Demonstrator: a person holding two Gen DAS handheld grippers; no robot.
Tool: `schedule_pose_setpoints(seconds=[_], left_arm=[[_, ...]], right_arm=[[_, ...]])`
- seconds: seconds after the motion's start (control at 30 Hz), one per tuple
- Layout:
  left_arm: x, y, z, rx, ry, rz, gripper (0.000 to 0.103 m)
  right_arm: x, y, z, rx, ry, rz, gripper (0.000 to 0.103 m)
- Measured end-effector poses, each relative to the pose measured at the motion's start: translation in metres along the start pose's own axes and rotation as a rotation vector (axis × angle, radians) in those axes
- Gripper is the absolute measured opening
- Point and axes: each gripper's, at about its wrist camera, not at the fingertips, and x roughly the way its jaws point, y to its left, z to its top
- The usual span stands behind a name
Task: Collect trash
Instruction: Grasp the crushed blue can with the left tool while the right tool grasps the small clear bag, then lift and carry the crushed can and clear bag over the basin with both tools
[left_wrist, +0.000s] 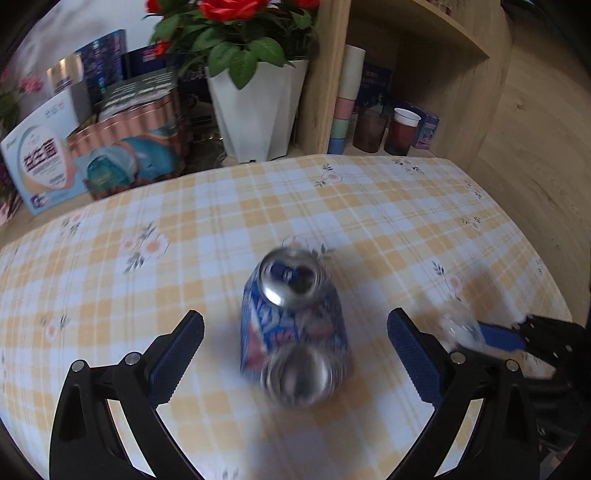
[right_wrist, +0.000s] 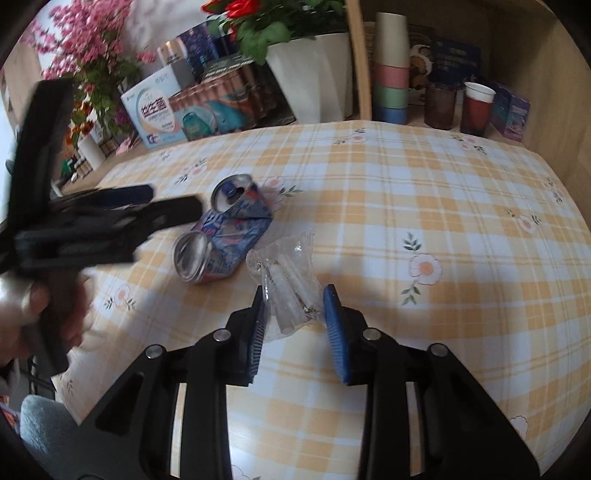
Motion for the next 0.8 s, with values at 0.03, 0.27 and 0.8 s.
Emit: schedule_pose_setpoints(seconds=[0.03,0.27,0.8], left_arm=[[0.011,0.0,0.007,0.003,0.013,0.011,0.097],[0.06,0.022,0.026,-0.056,0.113,0.02,0.097],[0.046,0.026,0.001,-0.026,0.145,-0.092,0.071]], right_arm=[[-0.001,-0.004,-0.001,0.014,-0.002,0.003,0.033],[-0.004,-0.024,-0.007,0.07,-0.007,0.016,0.033],[-0.009,-0.013,-0.012,0.086,-0.007,0.039,0.033]])
